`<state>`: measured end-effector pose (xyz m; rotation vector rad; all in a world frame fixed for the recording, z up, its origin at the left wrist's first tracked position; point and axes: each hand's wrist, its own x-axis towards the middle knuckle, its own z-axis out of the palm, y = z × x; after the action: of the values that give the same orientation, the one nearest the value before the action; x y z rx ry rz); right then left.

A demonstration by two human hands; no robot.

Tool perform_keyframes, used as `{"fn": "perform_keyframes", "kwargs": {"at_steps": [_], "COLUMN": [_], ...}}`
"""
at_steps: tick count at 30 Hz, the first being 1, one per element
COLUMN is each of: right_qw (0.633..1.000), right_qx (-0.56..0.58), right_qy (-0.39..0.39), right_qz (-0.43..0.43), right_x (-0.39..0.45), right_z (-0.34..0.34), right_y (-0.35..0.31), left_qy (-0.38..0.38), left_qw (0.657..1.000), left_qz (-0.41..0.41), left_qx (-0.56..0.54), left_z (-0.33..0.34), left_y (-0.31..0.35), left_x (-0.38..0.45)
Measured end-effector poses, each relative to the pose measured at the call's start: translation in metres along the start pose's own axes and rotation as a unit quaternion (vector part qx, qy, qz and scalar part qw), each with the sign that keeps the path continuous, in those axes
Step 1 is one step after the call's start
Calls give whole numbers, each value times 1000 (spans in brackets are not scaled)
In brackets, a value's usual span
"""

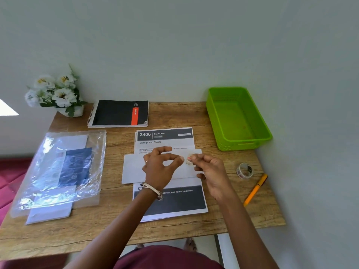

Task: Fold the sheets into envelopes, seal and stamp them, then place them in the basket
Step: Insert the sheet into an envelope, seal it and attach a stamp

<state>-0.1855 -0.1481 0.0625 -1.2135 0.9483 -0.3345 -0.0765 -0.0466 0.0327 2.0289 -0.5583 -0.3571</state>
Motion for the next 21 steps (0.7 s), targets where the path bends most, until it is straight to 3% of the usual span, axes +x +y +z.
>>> {"fn": "perform_keyframes", "kwargs": {"at_steps": [4, 9, 15, 21], "right_qw": [998, 999, 994, 985], "right_qx": [-53, -34, -24, -114], "right_qy": [-9, 6, 104, 114], "right_qz": [-40, -42, -24, -54], "right_x": [1, 12, 42, 69], "right_z": [-3, -9, -23, -26], "right_y": [3, 11, 15, 11], "left_qy": [-31, -28, -16, -56], "left_qw": [999, 999, 997, 985], "left_qz": [-10, -36, 47, 105], "left_qx": [13, 15, 60, 128], "left_z": [10, 25, 44, 65], "left_y": [0, -2, -6, -10], "left_x": [2, 4, 20, 36]}}
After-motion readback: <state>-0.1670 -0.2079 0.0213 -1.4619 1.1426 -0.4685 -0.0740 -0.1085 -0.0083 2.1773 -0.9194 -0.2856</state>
